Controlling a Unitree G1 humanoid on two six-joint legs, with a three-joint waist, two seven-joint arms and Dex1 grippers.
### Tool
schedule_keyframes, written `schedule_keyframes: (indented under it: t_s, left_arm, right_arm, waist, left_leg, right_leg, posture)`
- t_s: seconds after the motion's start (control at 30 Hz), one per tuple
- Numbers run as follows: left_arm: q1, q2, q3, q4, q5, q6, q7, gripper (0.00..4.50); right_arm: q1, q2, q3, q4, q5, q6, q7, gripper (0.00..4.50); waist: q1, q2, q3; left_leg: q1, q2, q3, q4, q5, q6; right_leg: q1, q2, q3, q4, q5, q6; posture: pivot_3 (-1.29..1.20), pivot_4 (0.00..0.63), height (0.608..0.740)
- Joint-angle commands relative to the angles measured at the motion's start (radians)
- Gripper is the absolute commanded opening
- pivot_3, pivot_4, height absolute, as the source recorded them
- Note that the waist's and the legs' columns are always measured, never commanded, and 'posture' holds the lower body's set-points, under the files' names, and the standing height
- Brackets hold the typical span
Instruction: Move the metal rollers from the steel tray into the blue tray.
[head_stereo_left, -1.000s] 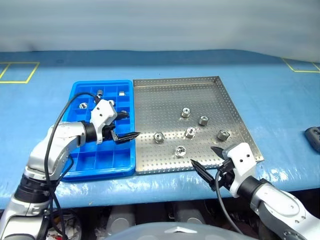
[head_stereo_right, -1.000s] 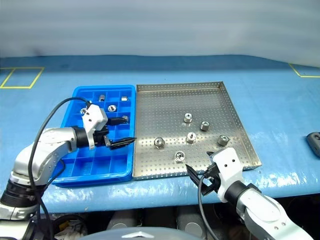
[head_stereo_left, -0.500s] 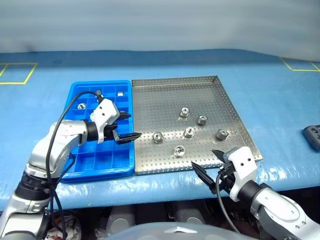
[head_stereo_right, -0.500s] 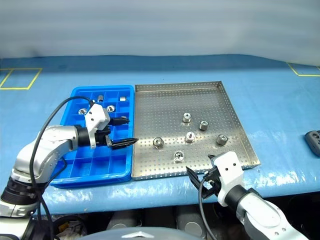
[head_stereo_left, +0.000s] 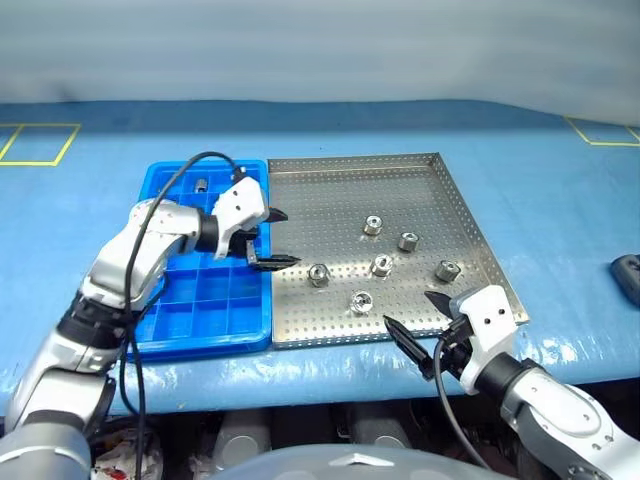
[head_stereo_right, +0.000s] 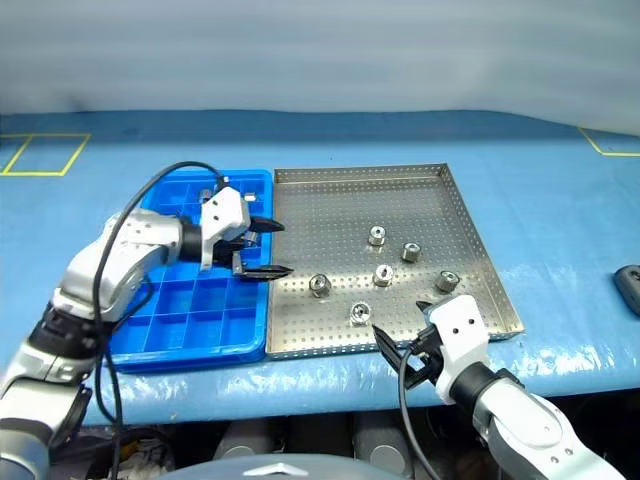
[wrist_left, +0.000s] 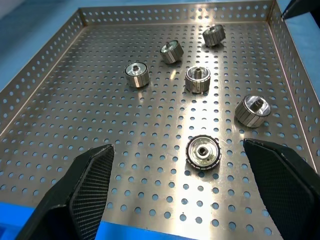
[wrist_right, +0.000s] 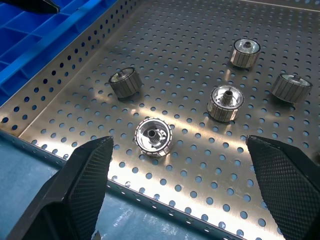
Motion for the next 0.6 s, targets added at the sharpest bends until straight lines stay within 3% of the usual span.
schedule_keyframes:
  t_s: [0.03,0.3,0.6]
  left_arm:
    - [-0.092,-0.039,-0.053,0.096,0.05,-0.075,-0.069,4.5]
    - [-0.238,-0.119,-0.19,0.319,0.155,-0.205,-0.258,4.5]
    - [-0.285,-0.203,-0.242,0.471,0.258,-0.316,-0.314,4.5]
  right_arm:
    - [-0.006,0.014,0.0,-0.038,-0.007,-0.009,-0.013,4.48]
    - [0.026,0.039,0.031,-0.038,-0.029,-0.052,-0.051,4.48]
    - [0.06,0.051,0.054,-0.038,-0.046,-0.097,-0.08,4.48]
  waist:
    - [-0.001,0.0,0.0]
    - [-0.008,0.0,0.0]
    - [-0.019,0.0,0.0]
  left_leg:
    - [0.0,0.0,0.0,0.0,0.0,0.0]
    - [-0.001,0.0,0.0,0.0,0.0,0.0]
    - [-0.001,0.0,0.0,0.001,0.0,0.001]
  right_leg:
    - [0.0,0.0,0.0,0.0,0.0,0.0]
    - [0.0,0.001,0.0,0.0,0.0,0.0]
    - [0.0,0.001,0.001,0.0,0.0,0.0]
  posture:
    - [-0.02,0.15,0.74]
    - [-0.05,0.15,0.74]
    - [-0.07,0.15,0.74]
